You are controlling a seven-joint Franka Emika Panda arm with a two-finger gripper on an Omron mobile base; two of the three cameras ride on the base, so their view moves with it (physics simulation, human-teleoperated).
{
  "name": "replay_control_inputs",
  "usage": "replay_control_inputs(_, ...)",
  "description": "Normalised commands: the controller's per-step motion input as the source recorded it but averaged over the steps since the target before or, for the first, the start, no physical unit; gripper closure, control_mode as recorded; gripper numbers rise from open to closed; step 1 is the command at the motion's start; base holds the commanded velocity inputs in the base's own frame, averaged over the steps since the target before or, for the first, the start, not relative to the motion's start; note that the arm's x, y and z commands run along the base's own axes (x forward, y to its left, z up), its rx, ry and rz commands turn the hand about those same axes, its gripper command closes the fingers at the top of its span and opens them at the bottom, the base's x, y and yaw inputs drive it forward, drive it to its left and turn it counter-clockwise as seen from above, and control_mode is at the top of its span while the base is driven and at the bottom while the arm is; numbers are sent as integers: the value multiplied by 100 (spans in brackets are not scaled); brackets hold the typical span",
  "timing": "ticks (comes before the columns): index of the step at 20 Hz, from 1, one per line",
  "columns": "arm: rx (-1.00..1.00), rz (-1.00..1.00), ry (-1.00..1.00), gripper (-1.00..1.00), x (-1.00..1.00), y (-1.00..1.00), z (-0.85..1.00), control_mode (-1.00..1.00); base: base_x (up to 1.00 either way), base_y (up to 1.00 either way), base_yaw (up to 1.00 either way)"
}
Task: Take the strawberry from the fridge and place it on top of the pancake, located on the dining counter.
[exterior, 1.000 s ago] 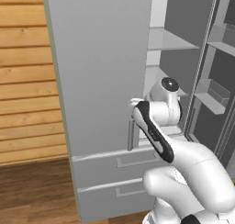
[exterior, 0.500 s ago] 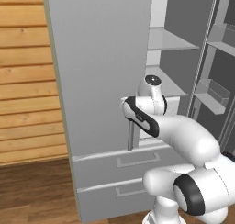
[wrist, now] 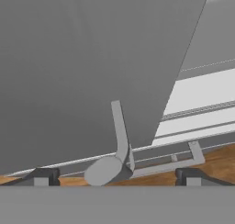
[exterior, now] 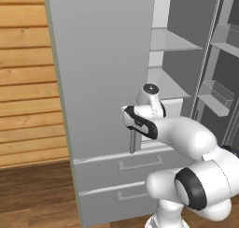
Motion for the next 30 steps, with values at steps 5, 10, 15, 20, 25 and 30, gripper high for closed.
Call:
replay_control_inputs(5, -5, 0, 0, -100, -1, 0, -23, -100, 0, 0, 0)
replay_control_inputs(10, 0, 0, 0, -100, 6, 0, -2, -100, 0, 0, 0)
replay_control_inputs(15, 0, 0, 0, -100, 23, 0, 0, -100, 0, 0, 0)
replay_control_inputs(20, 0, 0, 0, -100, 10, 0, -8, -100, 0, 0, 0)
replay_control_inputs(25, 0, 0, 0, 100, 0, 4, -9, -100, 0, 0, 0)
replay_control_inputs(30, 0, -3, 0, 100, -15, 15, -6, -100, 0, 0, 0)
